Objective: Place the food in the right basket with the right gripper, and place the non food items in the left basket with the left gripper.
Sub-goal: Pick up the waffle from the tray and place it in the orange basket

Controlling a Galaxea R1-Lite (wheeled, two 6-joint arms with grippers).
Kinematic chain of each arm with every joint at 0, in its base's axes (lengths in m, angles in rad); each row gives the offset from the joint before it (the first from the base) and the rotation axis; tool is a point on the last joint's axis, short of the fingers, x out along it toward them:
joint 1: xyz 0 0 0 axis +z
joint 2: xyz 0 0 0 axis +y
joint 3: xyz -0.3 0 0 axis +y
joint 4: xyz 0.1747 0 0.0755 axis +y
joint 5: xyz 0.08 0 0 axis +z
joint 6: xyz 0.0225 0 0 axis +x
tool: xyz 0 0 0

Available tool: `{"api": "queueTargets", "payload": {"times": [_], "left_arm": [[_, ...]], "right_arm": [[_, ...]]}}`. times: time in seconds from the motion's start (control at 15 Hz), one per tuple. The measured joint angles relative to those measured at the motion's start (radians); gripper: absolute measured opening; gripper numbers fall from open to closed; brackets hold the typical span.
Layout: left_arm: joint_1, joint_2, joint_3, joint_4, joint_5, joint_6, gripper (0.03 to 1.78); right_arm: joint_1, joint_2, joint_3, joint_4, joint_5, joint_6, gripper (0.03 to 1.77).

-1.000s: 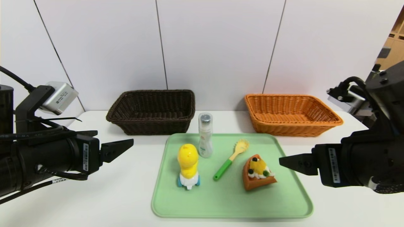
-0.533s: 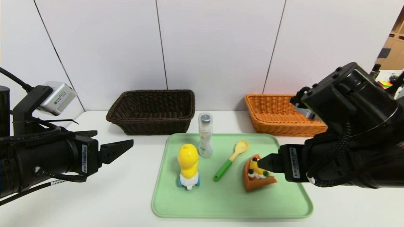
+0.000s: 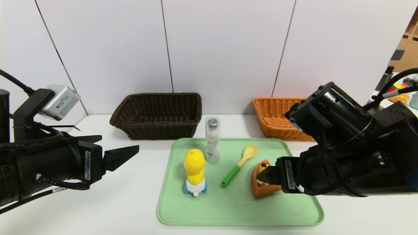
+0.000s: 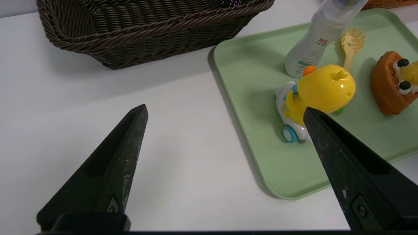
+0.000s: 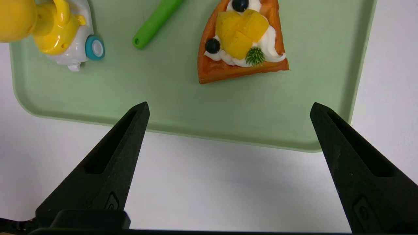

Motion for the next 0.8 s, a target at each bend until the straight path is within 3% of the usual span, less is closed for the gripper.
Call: {"api": "queueTargets", "payload": {"times": [0.47, 0.8], "left_arm": [[-0.001, -0.003, 0.002, 0.0, 0.002, 0.0, 1.69], [-0.001, -0.002, -0.001, 0.0, 0.001, 0.001, 1.69]], "right_arm": [[-0.077, 0.006, 0.151, -0.24, 0.011, -0.148, 1.7], [-0.085, 0.004, 0.184, -0.262, 0.014, -0.157, 1.7]]}}
